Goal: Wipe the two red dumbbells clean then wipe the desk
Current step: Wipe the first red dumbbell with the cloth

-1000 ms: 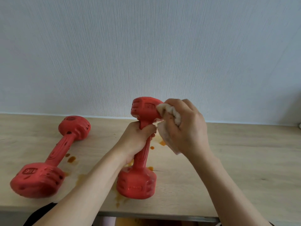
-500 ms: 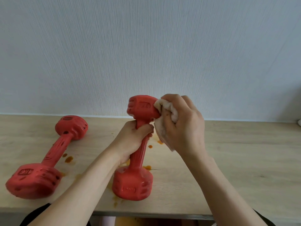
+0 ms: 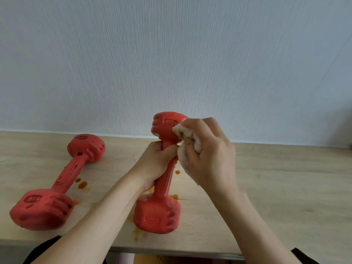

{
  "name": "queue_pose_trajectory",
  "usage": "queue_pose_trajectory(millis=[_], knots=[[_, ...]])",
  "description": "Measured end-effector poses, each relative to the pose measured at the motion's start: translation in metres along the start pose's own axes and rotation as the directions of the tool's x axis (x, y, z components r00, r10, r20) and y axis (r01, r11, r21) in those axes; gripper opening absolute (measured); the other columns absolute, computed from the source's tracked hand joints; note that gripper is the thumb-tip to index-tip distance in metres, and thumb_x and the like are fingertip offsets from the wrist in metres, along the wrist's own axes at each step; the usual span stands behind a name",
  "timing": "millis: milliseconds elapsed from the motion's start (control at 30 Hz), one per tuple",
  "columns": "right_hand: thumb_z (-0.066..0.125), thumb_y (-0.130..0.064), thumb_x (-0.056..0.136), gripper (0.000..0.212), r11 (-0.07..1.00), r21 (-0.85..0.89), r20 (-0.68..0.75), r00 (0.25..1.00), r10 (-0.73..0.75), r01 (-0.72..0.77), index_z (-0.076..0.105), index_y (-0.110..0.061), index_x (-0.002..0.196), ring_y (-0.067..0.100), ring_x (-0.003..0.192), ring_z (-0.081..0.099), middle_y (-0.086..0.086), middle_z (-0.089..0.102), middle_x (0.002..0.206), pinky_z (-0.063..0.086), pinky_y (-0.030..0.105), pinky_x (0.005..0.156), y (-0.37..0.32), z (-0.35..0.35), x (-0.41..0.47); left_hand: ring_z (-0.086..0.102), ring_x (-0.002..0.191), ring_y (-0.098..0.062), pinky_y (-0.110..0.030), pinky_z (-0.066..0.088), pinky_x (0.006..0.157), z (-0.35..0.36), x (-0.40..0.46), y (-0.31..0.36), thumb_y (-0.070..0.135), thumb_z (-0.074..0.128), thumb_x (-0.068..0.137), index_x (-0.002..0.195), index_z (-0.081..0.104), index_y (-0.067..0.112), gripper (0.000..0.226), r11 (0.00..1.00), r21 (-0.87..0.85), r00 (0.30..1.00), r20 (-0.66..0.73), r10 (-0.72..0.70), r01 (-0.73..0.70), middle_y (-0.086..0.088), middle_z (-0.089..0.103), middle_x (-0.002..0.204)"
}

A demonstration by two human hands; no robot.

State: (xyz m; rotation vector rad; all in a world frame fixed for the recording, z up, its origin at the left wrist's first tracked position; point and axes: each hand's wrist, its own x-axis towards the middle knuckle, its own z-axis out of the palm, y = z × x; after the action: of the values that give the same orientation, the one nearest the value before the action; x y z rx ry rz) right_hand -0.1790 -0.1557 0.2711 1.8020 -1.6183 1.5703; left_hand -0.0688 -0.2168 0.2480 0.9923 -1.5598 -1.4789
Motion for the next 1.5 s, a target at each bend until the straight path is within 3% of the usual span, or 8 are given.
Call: queue_pose_trajectory(millis=[267,467,733,1000,1200,1267,1400,1500], knots=[[0.037,-0.038,0.072,0.037,0.972,0.021,0.073,0.969,0.234,-0.236,0.063,-0.024,0.094,0.02,0.069,0.06,-0.004,0.06,0.087,0.049,0.037,0.058,0.024,-0.002,-0.005,0.05,0.056,-0.014,-0.035,0.042,0.068,0.002,-0.002,-0.003,0.011,0.061,0.082,0.066,0.062,0.01,0.016,0.998,-0.048,0.999,-0.034,-0.029,0.027,0.003,0.056,0.053],[0.052,-0.021,0.081,0.018,1.0,0.011,-0.017,1.0,0.02,-0.02,0.059,-0.029,0.096,0.015,0.079,0.058,-0.004,0.057,0.094,0.047,0.032,0.059,0.003,0.004,0.001,0.041,0.049,-0.011,-0.022,0.034,0.05,0.002,-0.003,0.0,0.016,0.055,0.083,0.055,0.055,0.015,0.028,0.998,0.048,0.999,0.017,0.033,-0.034,0.003,0.046,0.049],[0.05,-0.02,0.091,0.011,0.917,0.175,0.14,0.931,0.337,-0.358,0.054,-0.029,0.097,0.013,0.079,0.061,0.001,0.064,0.09,0.05,0.036,0.067,0.042,0.01,-0.008,0.051,0.06,-0.016,-0.035,0.044,0.066,0.0,-0.003,-0.003,0.033,0.066,0.057,0.057,0.063,0.018,0.015,0.999,-0.032,0.998,0.058,0.009,-0.007,-0.002,0.053,0.059],[0.051,-0.019,0.087,0.013,0.977,0.168,-0.033,0.99,0.139,-0.132,0.059,-0.024,0.095,0.002,0.081,0.054,-0.002,0.058,0.098,0.041,0.012,0.065,0.015,0.007,-0.004,0.048,0.057,-0.017,-0.032,0.04,0.063,0.001,-0.001,-0.001,0.022,0.056,0.073,0.067,0.061,0.004,0.02,0.999,-0.03,0.997,0.077,0.023,-0.021,-0.007,0.053,0.057],[0.054,-0.007,0.092,0.02,0.833,0.378,0.128,0.914,0.385,-0.404,0.052,-0.027,0.09,0.006,0.074,0.06,-0.005,0.064,0.081,0.048,0.022,0.067,0.04,0.008,-0.002,0.055,0.062,-0.018,-0.03,0.048,0.065,0.001,0.0,-0.001,0.028,0.065,0.058,0.068,0.061,0.0,0.031,0.999,-0.043,0.988,0.151,0.033,-0.027,-0.009,0.056,0.063],[0.055,-0.006,0.092,0.014,0.72,0.5,0.205,0.873,0.443,-0.482,0.054,-0.02,0.09,0.007,0.067,0.058,-0.005,0.063,0.073,0.047,0.025,0.064,0.046,0.011,-0.003,0.053,0.052,-0.007,-0.018,0.046,0.055,0.002,-0.004,0.002,0.022,0.062,0.062,0.057,0.061,0.014,0.01,0.998,-0.05,0.979,0.197,0.049,-0.04,0.002,0.056,0.054],[0.061,-0.016,0.087,0.004,0.384,0.712,0.371,0.779,0.505,-0.588,0.057,-0.015,0.087,0.016,0.064,0.053,0.003,0.059,0.07,0.045,0.029,0.059,0.05,0.013,-0.004,0.054,0.052,-0.003,-0.014,0.046,0.056,0.003,-0.006,0.003,0.039,0.063,0.054,0.05,0.064,0.022,0.018,0.997,0.001,0.959,0.277,0.068,-0.071,0.006,0.057,0.053],[0.062,-0.01,0.088,0.007,0.329,0.736,0.362,0.754,0.547,-0.592,0.058,-0.015,0.085,0.019,0.065,0.053,0.006,0.059,0.072,0.046,0.03,0.061,0.05,0.011,-0.004,0.058,0.056,-0.005,-0.019,0.047,0.059,-0.005,0.0,0.004,0.04,0.073,0.061,0.061,0.068,0.019,0.021,0.991,0.095,0.972,0.226,0.072,-0.095,0.003,0.062,0.06]])
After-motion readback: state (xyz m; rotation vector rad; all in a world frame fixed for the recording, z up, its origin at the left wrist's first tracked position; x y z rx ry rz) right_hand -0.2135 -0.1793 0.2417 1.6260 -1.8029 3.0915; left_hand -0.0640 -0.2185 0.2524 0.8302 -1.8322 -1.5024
